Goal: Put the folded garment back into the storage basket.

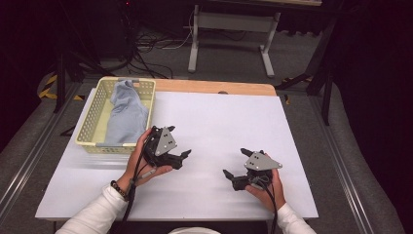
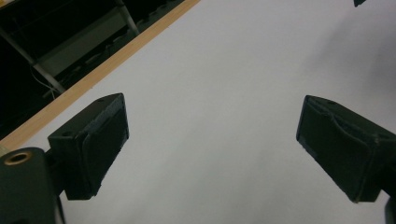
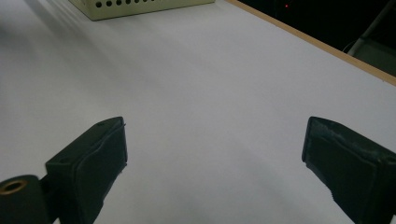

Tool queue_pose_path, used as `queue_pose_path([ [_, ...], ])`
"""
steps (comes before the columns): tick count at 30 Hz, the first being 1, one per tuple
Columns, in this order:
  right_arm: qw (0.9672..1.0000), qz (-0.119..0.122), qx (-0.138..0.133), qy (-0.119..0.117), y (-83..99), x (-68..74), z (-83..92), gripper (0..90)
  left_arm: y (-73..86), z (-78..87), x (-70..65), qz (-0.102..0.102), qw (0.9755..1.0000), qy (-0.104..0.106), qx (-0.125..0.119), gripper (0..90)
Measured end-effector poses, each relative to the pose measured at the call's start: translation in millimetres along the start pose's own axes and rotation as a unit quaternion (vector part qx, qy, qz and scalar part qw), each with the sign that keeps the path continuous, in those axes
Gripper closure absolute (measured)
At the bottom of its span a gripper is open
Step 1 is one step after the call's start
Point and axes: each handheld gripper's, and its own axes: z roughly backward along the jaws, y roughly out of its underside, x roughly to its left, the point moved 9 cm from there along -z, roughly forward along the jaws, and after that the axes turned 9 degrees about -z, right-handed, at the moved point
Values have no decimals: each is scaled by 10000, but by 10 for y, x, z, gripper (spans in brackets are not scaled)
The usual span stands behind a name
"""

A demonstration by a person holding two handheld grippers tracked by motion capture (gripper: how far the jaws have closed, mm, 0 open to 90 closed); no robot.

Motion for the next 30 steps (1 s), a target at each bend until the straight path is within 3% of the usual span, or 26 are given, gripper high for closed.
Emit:
queue_pose_path([
  [6, 10000, 23, -8, -7, -4, 16, -1, 75, 19, 41, -75, -78, 10000, 51, 10, 100],
  [13, 10000, 43, 3, -21, -4, 28, -2, 75, 76, 94, -115, -26, 10000, -12, -33, 105],
  [22, 10000, 73, -7, -35, -9, 48, -5, 76, 218, 120, -186, -10, 10000, 51, 69, 105],
  [30, 9999, 87, -1, -80, -6, 60, -6, 76, 307, 186, -203, 27, 9999, 98, 18, 110],
])
